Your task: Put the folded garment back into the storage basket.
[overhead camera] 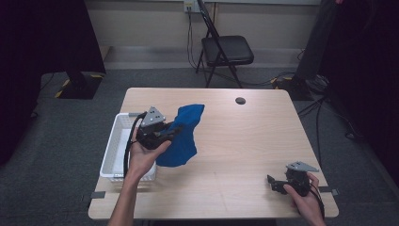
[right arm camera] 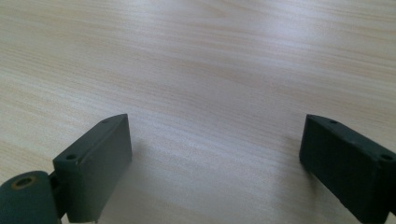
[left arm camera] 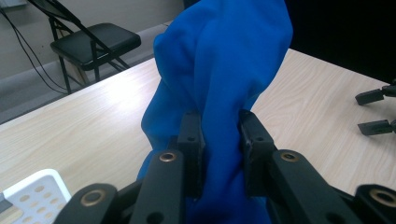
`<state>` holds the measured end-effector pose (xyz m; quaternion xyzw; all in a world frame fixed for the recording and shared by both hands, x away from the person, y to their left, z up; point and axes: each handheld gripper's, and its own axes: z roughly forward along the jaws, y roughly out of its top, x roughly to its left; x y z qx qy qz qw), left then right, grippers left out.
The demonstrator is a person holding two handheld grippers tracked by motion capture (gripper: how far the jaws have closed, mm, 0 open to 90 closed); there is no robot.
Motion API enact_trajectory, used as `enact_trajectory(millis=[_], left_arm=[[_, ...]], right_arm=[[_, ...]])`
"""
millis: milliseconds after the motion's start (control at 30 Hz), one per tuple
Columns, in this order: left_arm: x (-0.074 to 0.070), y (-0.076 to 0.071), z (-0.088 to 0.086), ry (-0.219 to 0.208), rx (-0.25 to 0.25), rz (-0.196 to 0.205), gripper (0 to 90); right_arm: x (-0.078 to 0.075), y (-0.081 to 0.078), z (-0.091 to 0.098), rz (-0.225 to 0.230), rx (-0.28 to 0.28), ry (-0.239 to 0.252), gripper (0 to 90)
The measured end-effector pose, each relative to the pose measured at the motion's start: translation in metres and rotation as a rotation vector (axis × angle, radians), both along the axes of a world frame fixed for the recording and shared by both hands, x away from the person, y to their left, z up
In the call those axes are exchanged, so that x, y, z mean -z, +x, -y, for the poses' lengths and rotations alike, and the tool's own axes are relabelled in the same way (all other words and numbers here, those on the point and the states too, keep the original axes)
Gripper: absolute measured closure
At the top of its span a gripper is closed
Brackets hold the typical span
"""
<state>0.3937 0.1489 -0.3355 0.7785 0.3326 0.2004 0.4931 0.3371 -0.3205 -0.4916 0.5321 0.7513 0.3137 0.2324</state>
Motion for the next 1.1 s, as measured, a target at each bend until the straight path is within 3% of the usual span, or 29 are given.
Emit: enact_trajectory(millis=[1100], left_arm=[[-0.012, -0.007, -0.035, -0.048, -0.058, 0.024, 74.3]], right_arm=[[0.0, 0.0, 0.0, -0.001, 0.001, 0.0, 8.0]])
